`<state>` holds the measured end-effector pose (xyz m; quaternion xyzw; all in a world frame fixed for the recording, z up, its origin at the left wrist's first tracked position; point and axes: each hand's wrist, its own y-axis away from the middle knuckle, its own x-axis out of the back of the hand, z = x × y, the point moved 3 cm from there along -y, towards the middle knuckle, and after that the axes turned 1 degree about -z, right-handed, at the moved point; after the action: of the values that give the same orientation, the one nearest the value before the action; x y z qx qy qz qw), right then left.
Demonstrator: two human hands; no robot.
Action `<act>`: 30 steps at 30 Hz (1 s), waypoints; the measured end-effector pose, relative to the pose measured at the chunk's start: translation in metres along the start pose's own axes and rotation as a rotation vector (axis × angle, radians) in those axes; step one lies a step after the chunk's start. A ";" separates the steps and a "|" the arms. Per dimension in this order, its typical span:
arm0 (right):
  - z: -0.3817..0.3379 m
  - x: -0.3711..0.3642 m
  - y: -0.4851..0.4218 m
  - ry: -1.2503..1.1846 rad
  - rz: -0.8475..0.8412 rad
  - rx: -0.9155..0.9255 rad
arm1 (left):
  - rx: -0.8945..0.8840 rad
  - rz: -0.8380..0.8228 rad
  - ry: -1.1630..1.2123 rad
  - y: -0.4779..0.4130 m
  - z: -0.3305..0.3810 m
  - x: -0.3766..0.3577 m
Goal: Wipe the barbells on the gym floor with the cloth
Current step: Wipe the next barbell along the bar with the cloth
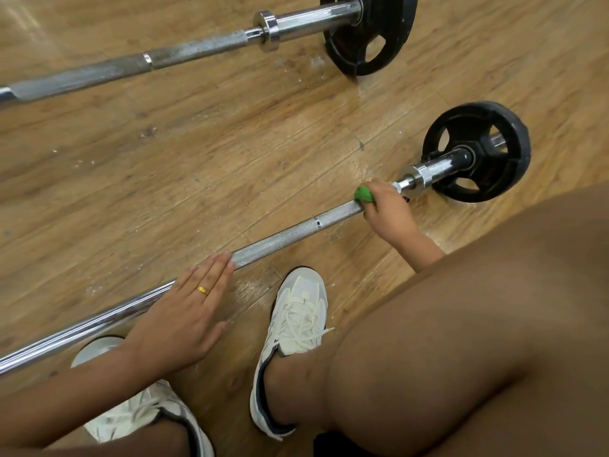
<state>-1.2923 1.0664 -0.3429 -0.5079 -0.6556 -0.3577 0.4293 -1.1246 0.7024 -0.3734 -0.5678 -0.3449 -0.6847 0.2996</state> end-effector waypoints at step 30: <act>-0.032 -0.014 -0.051 0.000 -0.103 0.199 | 0.090 -0.014 -0.093 -0.029 -0.049 0.009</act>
<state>-1.3340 1.0205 -0.3458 -0.4283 -0.7132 -0.3126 0.4585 -1.1776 0.6793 -0.3743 -0.5825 -0.3927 -0.6435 0.3039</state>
